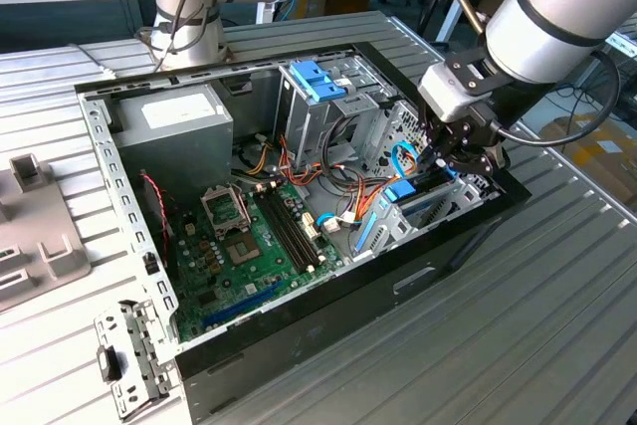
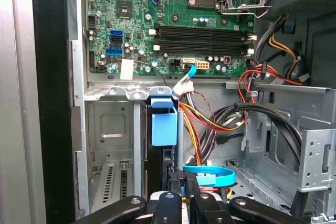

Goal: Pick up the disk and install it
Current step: 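Insert the second disk wire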

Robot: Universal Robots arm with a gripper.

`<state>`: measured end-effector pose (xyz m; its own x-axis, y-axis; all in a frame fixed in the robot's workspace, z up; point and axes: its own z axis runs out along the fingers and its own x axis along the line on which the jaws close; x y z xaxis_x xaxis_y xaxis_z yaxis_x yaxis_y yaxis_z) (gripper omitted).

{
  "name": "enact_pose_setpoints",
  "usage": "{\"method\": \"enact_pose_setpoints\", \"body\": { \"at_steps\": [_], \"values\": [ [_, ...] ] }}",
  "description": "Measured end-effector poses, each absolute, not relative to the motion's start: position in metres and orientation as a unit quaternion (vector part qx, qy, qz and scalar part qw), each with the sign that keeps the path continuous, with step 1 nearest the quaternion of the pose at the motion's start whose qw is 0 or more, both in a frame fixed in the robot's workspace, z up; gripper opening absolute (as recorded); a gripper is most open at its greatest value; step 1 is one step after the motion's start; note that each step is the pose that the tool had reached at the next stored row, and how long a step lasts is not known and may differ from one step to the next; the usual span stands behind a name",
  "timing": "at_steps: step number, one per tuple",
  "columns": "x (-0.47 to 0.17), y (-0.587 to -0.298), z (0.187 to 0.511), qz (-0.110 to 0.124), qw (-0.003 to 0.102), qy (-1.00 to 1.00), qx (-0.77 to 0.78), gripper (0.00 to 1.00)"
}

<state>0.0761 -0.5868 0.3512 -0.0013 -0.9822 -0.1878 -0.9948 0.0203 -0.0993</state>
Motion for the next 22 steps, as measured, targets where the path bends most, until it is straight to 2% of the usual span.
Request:
{"method": "enact_pose_setpoints", "body": {
  "at_steps": [22],
  "values": [
    [0.0766, -0.5876, 0.3480, 0.031, 0.102, 0.707, -0.699, 0.16]
  ]
}}
